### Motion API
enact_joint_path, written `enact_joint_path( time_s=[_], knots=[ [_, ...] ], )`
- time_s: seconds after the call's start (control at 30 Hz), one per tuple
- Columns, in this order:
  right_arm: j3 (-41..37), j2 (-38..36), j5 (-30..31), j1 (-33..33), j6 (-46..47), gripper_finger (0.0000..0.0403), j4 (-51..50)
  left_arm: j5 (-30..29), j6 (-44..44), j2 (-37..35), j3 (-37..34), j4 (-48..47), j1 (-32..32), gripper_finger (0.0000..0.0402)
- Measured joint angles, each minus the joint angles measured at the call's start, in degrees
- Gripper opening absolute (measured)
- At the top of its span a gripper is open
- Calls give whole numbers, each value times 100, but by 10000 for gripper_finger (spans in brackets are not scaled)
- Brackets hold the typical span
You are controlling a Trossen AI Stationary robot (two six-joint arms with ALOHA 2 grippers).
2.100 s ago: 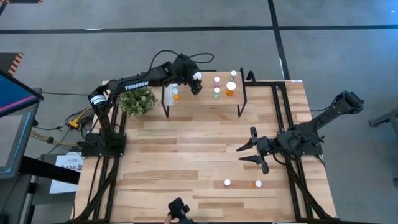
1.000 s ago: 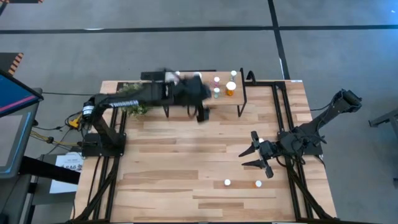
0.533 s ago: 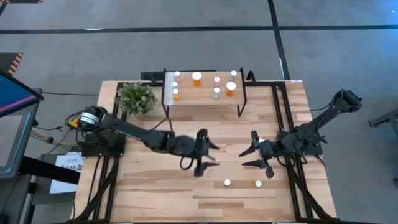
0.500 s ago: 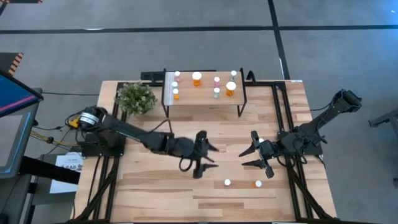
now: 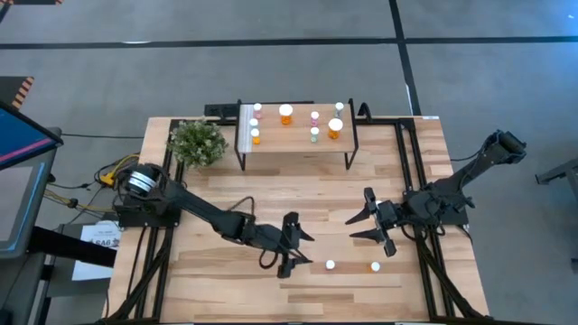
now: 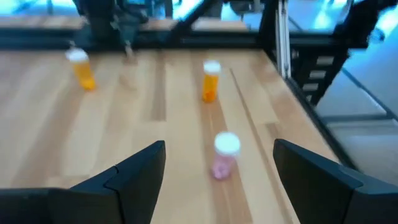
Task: Pick and place medicine bottles onto shelf by color
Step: Put the pink pill bottle on the shelf
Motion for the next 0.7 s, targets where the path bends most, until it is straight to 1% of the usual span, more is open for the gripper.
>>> enact_joint_path(
  time_s=[0.13, 0.3, 0.47, 0.6, 0.7],
  knots=[
    [0, 0, 0, 12, 1, 182, 2, 55, -19, 587, 288, 52, -7, 286],
    [0, 0, 0, 12, 5, 178, -32, 71, 46, 1296, 847, 72, 0, 286],
    [0, 2, 0, 12, 4, 180, -55, 295, 114, 1972, 1427, 62, -11, 286],
    [0, 4, 1, 12, 4, 182, -59, 356, 23, 2316, 1785, 11, -13, 286],
    [0, 4, 0, 12, 5, 180, -63, 348, 11, 2369, 1875, -64, -13, 286]
  ],
)
